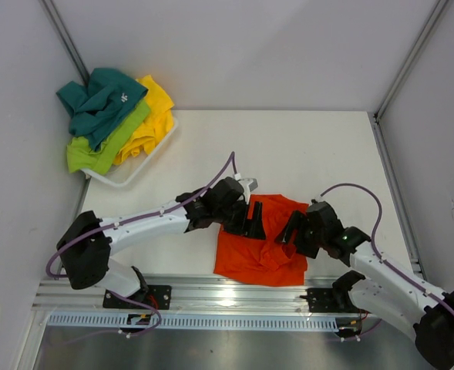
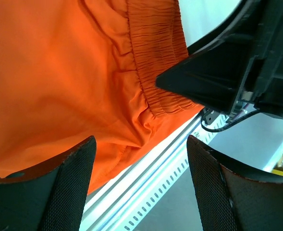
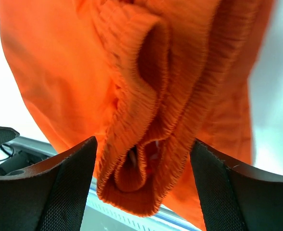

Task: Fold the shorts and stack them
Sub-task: Fold the shorts

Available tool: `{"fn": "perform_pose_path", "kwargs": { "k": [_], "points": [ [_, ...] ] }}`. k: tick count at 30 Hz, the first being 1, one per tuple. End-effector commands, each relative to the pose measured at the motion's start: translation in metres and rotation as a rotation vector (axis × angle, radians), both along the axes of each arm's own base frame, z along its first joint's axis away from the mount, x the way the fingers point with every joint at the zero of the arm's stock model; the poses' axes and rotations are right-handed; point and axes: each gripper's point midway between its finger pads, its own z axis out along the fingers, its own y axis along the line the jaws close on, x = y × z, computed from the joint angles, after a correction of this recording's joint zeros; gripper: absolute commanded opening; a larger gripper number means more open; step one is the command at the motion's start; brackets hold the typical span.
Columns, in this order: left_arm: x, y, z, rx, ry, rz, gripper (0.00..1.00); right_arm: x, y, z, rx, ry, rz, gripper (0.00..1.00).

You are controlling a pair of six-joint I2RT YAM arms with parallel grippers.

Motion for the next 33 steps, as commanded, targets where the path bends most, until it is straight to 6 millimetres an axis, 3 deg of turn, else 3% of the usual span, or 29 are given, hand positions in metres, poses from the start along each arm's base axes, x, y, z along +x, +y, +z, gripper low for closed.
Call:
{"fn": "perform_pose_path", "kwargs": {
  "k": [1,2,6,9,11,15,17,20,21,22,24,25,29,31,33],
  "points": [
    [0.011,-0.002,0.016,-0.027,-0.123,0.006,0.78,0.005,0.017,0.004,0.056,-0.016,0.01,0.79],
    [0.01,-0.003,0.017,-0.03,-0.125,-0.004,0.78,0.005,0.018,0.002,0.057,-0.013,0.012,0.77],
    [0.01,-0.001,0.011,-0.003,-0.133,-0.005,0.78,0.015,0.023,0.004,0.065,-0.036,0.007,0.52],
    [0.02,0.009,0.009,0.047,-0.144,0.041,0.78,0.029,0.031,0.006,0.07,-0.059,0.014,0.37],
    [0.03,0.016,0.006,0.056,-0.121,0.063,0.77,0.033,0.034,-0.006,0.041,-0.024,0.025,0.2],
    [0.051,0.039,0.008,0.072,-0.13,0.134,0.77,0.054,0.039,-0.02,-0.006,-0.05,0.005,0.0],
    [0.067,0.06,0.011,0.104,-0.138,0.206,0.77,0.062,0.043,-0.032,-0.024,-0.041,0.007,0.0],
    [0.086,0.085,0.021,0.089,-0.129,0.28,0.77,0.086,0.067,-0.032,-0.033,-0.065,0.046,0.0],
    [0.089,0.091,0.024,0.088,-0.137,0.284,0.77,0.094,0.074,-0.03,-0.039,-0.078,0.055,0.0],
    [0.092,0.101,0.024,0.108,-0.132,0.304,0.77,0.108,0.09,-0.015,-0.017,-0.113,0.074,0.0],
    [0.101,0.107,0.039,0.119,-0.177,0.318,0.77,0.115,0.103,-0.018,-0.033,-0.102,0.124,0.0],
    [0.104,0.108,0.044,0.123,-0.192,0.319,0.77,0.128,0.113,-0.002,-0.016,-0.137,0.137,0.0],
    [0.108,0.111,0.048,0.143,-0.212,0.32,0.77,0.134,0.12,0.024,0.004,-0.214,0.225,0.0],
    [0.11,0.112,0.042,0.158,-0.21,0.324,0.77,0.129,0.112,0.022,0.012,-0.236,0.261,0.0],
    [0.117,0.108,0.04,0.15,-0.221,0.327,0.76,0.131,0.107,0.033,0.082,-0.28,0.275,0.0]
  ]
}}
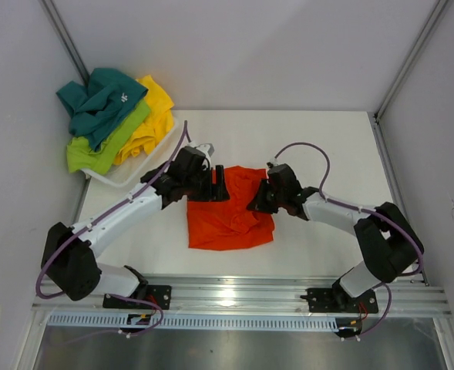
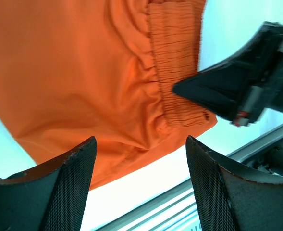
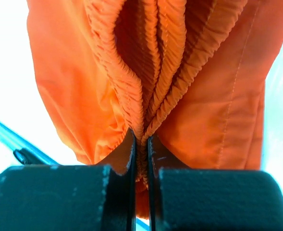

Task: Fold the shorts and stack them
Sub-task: Fold the shorts

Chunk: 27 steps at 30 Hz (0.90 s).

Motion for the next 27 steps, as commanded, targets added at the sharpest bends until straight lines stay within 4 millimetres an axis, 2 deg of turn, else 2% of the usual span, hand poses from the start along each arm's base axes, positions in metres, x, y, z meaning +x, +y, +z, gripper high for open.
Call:
{"fn": "perform_pose_path", "kwargs": {
  "k": [1,3,4,5,6,7,13,14,16,18,19,20,23,24,26,27],
  "points": [
    [0.014,-0.003,0.001,0.019,-0.04,-0.005,0.77,0.006,-0.012,0.022,0.081,-0.102,0.057,0.0],
    [0.024,-0.016,0.003,-0.02,-0.064,-0.019,0.76,0.005,-0.022,0.01,0.125,-0.103,0.051,0.0],
    [0.028,-0.022,-0.008,-0.018,-0.044,-0.028,0.76,0.004,-0.026,0.004,0.138,-0.094,0.04,0.0],
    [0.03,-0.031,-0.008,-0.043,-0.038,-0.054,0.76,0.006,-0.023,0.005,0.174,-0.118,0.054,0.0],
    [0.036,-0.039,-0.006,-0.06,-0.05,-0.066,0.75,0.0,-0.028,-0.007,0.174,-0.099,0.052,0.0],
    [0.04,-0.046,-0.015,-0.053,-0.037,-0.077,0.75,-0.001,-0.028,-0.014,0.173,-0.093,0.055,0.0],
    [0.05,-0.072,-0.028,-0.056,-0.064,-0.134,0.75,-0.001,-0.032,-0.039,0.132,-0.09,0.065,0.01],
    [0.05,-0.075,-0.036,-0.043,-0.053,-0.14,0.75,0.001,-0.035,-0.043,0.111,-0.091,0.058,0.02],
    [0.051,-0.081,-0.039,-0.02,-0.061,-0.147,0.75,0.003,-0.043,-0.051,0.051,-0.078,0.023,0.22],
    [0.052,-0.088,-0.043,0.004,-0.071,-0.154,0.75,0.004,-0.048,-0.048,0.014,-0.094,0.012,0.37],
    [0.052,-0.088,-0.046,0.019,-0.073,-0.154,0.75,0.005,-0.051,-0.046,-0.006,-0.106,0.001,0.53],
    [0.054,-0.091,-0.043,0.023,-0.082,-0.156,0.75,0.005,-0.058,-0.042,-0.047,-0.114,-0.026,0.56],
    [0.054,-0.096,-0.051,0.047,-0.078,-0.158,0.75,0.004,-0.067,-0.031,-0.099,-0.133,-0.05,0.6],
    [0.056,-0.099,-0.05,0.045,-0.08,-0.161,0.75,0.006,-0.068,-0.018,-0.092,-0.164,-0.056,0.61],
    [0.056,-0.101,-0.059,0.055,-0.061,-0.159,0.75,0.004,-0.074,-0.01,-0.126,-0.178,-0.067,0.6],
    [0.058,-0.103,-0.06,0.052,-0.063,-0.158,0.75,0.003,-0.074,0.001,-0.127,-0.201,-0.066,0.59]
  ]
}}
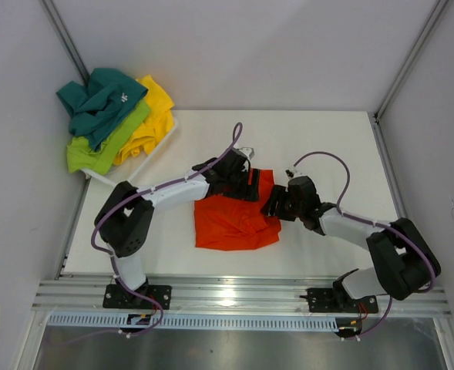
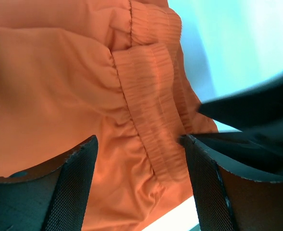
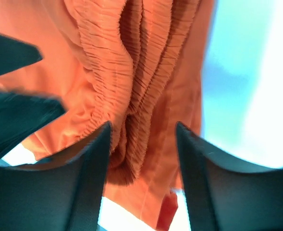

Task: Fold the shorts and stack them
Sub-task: Fold the shorts

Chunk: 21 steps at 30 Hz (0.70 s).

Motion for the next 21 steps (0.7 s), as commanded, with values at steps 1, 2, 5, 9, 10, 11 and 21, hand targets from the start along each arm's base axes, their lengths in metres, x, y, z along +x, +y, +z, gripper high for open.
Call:
{"fn": "perform_pose_path", "kwargs": {
  "k": [1,2,5,9,10,11,21],
  "points": [
    [0.017,-0.01,0.003,-0.005,-0.046,0.006,0.75,0.003,-0.016,0.025,-0.102,-0.069,-0.036,0.55],
    [0.018,-0.011,0.001,-0.004,-0.04,0.008,0.75,0.0,-0.015,0.029,-0.105,-0.076,-0.027,0.53],
    [0.018,-0.016,-0.002,-0.023,-0.023,0.006,0.75,-0.008,-0.013,0.036,-0.086,-0.079,-0.008,0.54],
    [0.02,-0.022,-0.005,-0.033,-0.008,0.001,0.75,-0.021,-0.005,0.045,-0.046,-0.102,0.029,0.54],
    [0.021,-0.024,-0.004,-0.039,-0.009,0.002,0.75,-0.024,0.002,0.053,-0.018,-0.125,0.051,0.52],
    [0.021,-0.025,-0.007,-0.037,0.001,-0.001,0.75,-0.026,0.005,0.055,0.001,-0.128,0.061,0.5],
    [0.025,-0.035,-0.014,-0.042,0.047,0.005,0.75,-0.026,0.041,0.058,0.137,-0.147,0.17,0.19]
  ]
}}
